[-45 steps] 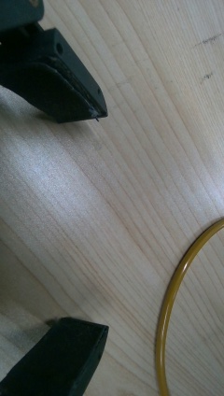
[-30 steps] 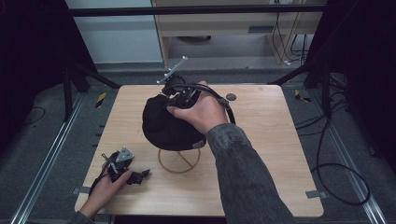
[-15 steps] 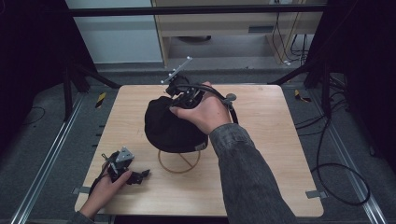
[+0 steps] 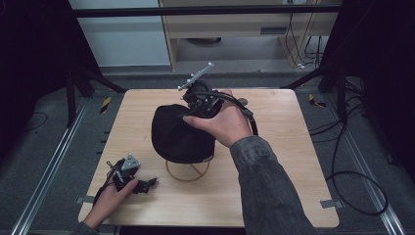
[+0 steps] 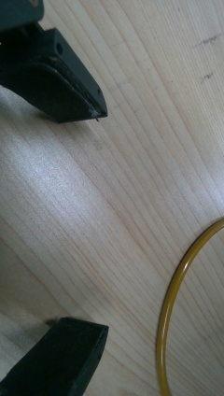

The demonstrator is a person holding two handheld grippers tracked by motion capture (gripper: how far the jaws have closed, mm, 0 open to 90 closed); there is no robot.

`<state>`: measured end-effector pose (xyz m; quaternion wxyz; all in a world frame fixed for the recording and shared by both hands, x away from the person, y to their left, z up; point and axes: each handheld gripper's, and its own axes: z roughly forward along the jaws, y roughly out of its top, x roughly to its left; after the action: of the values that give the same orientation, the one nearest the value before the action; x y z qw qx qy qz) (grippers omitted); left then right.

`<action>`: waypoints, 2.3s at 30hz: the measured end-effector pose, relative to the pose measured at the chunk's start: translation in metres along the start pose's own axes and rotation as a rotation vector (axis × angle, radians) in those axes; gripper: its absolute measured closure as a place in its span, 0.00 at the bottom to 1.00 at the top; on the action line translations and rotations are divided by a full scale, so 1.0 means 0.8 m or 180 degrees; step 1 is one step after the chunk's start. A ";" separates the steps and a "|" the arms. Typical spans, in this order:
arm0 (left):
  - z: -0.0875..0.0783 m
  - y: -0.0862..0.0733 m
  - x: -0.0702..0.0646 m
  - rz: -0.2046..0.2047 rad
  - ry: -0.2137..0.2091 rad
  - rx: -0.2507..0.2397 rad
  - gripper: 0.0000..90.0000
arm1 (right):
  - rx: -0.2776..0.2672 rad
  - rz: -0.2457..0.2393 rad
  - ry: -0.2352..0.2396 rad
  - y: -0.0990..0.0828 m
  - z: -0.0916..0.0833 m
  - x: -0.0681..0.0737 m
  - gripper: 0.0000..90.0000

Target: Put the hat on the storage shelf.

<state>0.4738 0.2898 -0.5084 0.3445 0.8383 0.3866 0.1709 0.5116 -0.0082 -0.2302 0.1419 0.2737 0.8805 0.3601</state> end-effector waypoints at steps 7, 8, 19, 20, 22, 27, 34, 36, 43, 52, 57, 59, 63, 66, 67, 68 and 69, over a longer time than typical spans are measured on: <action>0.000 0.000 0.000 -0.0001 -0.0007 -0.0002 0.00 | -0.0106 0.0064 -0.0105 -0.015 -0.019 -0.003 0.51; 0.000 0.000 0.000 -0.0001 -0.0002 0.0001 0.00 | -0.0113 0.0084 -0.0129 -0.018 -0.022 -0.005 0.51; 0.000 0.000 0.000 -0.0002 0.0000 -0.0001 0.00 | -0.0241 0.0235 -0.0264 -0.043 -0.046 -0.019 0.45; 0.000 0.000 0.000 -0.0002 0.0000 -0.0001 0.00 | -0.0244 0.0243 -0.0281 -0.045 -0.048 -0.020 0.44; 0.000 0.000 0.000 -0.0007 -0.0004 -0.0001 0.00 | -0.0275 0.0266 -0.0301 -0.048 -0.051 -0.023 0.42; 0.000 0.000 0.000 -0.0005 -0.0004 0.0000 0.00 | -0.0333 0.0356 -0.0385 -0.058 -0.059 -0.030 0.34; 0.000 0.000 0.000 0.0000 -0.0006 0.0005 0.00 | -0.0404 0.0470 -0.0470 -0.075 -0.070 -0.036 0.25; 0.000 0.000 0.000 0.0001 -0.0006 0.0005 0.00 | -0.0406 0.0492 -0.0509 -0.080 -0.072 -0.038 0.23; 0.000 0.000 0.000 0.0001 -0.0007 0.0005 0.00 | -0.0456 0.0553 -0.0622 -0.093 -0.085 -0.043 0.16; 0.000 0.000 0.000 0.0001 -0.0008 0.0005 0.00 | -0.0492 0.0565 -0.0745 -0.108 -0.093 -0.046 0.10; 0.000 0.000 0.000 0.0000 -0.0007 0.0004 0.00 | -0.0489 0.0599 -0.0768 -0.119 -0.094 -0.049 0.09; 0.000 0.000 0.000 -0.0001 -0.0006 0.0004 0.00 | -0.0478 0.0631 -0.0777 -0.125 -0.094 -0.050 0.08; 0.000 0.000 0.000 -0.0001 -0.0005 0.0004 0.00 | -0.0443 0.0676 -0.0796 -0.136 -0.092 -0.053 0.08; 0.000 0.000 0.000 -0.0002 -0.0004 -0.0003 0.00 | -0.0424 0.0694 -0.0805 -0.144 -0.090 -0.053 0.09; 0.000 0.000 0.000 -0.0002 -0.0005 -0.0003 0.00 | -0.0413 0.0702 -0.0826 -0.147 -0.090 -0.053 0.10; 0.000 0.000 0.000 -0.0003 -0.0004 -0.0004 0.00 | -0.0410 0.0712 -0.0837 -0.151 -0.089 -0.054 0.11; 0.000 0.000 0.000 -0.0002 -0.0004 -0.0003 0.00 | -0.0402 0.0728 -0.0842 -0.154 -0.088 -0.054 0.12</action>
<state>0.4739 0.2897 -0.5086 0.3452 0.8380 0.3866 0.1705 0.4687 -0.1453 -0.2663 0.2314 0.4075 0.7929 0.3894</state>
